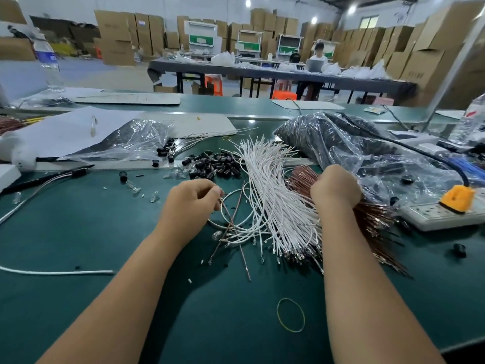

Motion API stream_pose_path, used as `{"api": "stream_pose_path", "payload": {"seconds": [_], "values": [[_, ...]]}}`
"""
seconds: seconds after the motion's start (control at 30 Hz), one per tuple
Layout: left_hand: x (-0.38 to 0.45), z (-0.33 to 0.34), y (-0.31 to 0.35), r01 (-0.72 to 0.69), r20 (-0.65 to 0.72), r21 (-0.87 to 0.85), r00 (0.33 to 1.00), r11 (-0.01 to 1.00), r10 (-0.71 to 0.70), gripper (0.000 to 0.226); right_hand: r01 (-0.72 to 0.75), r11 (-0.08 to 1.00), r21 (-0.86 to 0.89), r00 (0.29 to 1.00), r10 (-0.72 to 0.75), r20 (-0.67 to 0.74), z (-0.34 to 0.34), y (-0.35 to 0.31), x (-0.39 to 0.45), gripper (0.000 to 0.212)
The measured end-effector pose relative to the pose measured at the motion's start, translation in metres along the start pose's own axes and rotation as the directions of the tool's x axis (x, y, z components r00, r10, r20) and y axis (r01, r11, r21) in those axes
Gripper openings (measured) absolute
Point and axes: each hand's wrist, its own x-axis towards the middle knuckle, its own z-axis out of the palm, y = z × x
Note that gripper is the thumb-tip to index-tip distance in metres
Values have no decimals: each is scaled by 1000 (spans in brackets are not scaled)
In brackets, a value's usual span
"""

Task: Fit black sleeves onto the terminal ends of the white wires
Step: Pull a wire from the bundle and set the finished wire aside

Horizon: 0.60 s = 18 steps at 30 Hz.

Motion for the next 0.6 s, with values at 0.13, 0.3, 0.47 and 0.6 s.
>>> {"api": "stream_pose_path", "payload": {"seconds": [0.13, 0.3, 0.47, 0.6], "values": [[2, 3, -1, 2, -10, 82, 1000, 997, -1, 25, -10, 998, 55, 999, 12, -32, -2, 5, 2, 11], [3, 1, -1, 61, -64, 136, 997, 989, -53, 26, 41, 998, 54, 980, -30, -199, -11, 7, 0, 16], [6, -7, -4, 172, -191, 266, 974, 949, -123, 29, 97, 991, 96, 943, -61, -327, -18, 2, -1, 23], [8, -13, -10, 254, -230, 221, 952, 942, -202, 30, 106, 994, 20, 968, -98, -232, -11, 3, 0, 21]]}}
